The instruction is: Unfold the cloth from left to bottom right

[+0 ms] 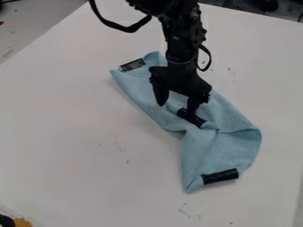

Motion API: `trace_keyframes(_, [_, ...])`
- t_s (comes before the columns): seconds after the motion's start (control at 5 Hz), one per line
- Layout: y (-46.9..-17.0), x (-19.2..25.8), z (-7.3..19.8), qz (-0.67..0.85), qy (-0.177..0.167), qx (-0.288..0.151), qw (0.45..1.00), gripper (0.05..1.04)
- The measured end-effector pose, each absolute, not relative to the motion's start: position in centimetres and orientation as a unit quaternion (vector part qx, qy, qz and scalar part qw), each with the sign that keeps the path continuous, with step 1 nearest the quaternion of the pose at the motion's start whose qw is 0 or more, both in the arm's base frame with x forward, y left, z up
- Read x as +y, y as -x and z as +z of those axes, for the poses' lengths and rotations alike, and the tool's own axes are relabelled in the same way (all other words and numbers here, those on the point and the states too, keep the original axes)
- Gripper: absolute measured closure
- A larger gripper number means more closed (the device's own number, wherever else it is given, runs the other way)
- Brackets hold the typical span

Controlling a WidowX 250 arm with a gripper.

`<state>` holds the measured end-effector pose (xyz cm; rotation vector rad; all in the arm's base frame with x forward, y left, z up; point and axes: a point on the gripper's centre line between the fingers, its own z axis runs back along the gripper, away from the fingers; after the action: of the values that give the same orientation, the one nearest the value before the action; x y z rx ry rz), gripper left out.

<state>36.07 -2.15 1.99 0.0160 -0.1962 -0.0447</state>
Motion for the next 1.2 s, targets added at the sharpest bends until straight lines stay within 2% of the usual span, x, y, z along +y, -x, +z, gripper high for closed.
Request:
trace_keyframes(0.6, [-36.01,-2.18,0.84,-0.02,-0.007,-0.087,0.996,0.086])
trace_keyframes(0.8, [-36.12,-2.2,0.86,-0.021,-0.007,-0.087,0.996,0.164])
trace_keyframes(1.2, [-36.14,-2.95,0.97,-0.039,-0.013,-0.083,0.996,0.72])
